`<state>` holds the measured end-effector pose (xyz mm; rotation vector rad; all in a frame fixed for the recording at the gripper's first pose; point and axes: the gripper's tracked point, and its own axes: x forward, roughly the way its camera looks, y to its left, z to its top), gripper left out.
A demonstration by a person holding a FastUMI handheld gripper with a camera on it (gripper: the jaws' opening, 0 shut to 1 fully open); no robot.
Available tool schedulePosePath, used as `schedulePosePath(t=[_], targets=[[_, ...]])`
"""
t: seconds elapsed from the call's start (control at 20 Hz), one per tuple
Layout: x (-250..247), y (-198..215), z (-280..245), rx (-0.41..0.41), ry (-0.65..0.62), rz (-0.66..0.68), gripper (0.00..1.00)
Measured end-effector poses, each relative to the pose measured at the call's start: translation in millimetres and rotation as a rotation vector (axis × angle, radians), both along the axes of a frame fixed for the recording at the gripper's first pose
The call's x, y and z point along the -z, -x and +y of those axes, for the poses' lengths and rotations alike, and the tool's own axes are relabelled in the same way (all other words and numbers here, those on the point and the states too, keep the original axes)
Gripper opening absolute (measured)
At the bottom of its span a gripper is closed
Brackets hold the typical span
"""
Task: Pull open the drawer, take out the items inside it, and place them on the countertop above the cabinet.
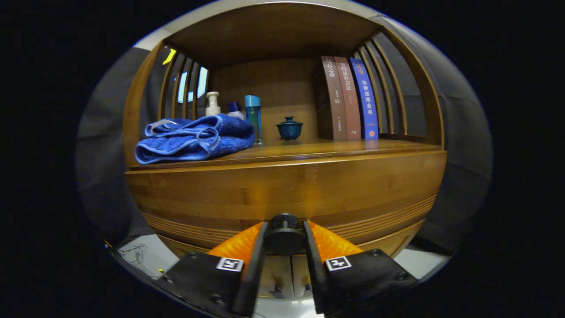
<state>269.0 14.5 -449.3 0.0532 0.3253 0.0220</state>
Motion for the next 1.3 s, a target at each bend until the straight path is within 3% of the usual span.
schedulePosePath(t=[0.15, 0.3, 1.0, 1.3], targets=[[1, 5, -1, -0.018, 0.055, -0.007, 0.37], [0, 10, -3, -0.015, 0.059, 0.0, 0.37], [-23, 127, -13, -0.018, 0.021, -0.018, 0.36], [-23, 151, -14, -0.034, 0.037, -0.033, 0.36]])
